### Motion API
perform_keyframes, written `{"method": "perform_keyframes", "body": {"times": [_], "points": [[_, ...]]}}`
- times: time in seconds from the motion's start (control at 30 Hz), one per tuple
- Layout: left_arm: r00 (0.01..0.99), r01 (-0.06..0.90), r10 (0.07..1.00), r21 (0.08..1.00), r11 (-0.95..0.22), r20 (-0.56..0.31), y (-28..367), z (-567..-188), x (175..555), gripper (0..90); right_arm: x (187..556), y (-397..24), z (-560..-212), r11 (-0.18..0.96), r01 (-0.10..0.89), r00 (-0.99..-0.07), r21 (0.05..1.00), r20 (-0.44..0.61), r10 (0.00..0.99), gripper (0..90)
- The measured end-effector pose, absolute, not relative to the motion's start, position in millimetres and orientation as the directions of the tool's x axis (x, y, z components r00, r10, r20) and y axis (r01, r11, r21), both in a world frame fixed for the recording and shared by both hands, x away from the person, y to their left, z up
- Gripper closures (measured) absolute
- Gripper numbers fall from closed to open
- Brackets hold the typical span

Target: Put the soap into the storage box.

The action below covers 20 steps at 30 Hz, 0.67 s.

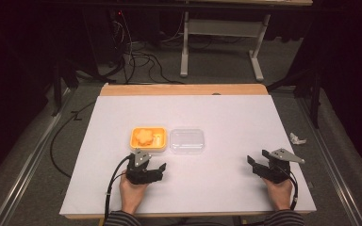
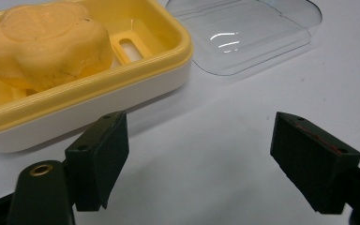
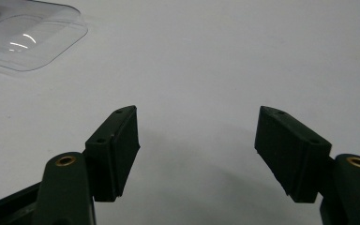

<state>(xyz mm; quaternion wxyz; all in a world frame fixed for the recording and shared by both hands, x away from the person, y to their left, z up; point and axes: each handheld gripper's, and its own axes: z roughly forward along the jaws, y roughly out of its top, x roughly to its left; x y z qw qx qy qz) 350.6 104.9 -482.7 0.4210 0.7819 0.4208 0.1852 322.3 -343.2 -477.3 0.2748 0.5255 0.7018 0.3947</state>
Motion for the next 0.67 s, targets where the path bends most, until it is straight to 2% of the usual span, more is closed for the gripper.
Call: {"method": "perform_keyframes", "body": {"times": [0.67], "points": [[0.575, 0.481, 0.818, 0.821, -0.309, -0.029, 102.5, -483.8, 347.6, 19.4, 322.1, -342.2, -477.3, 0.142, 0.522, -0.296, 0.841, 0.023, 0.955, 31.2]]}}
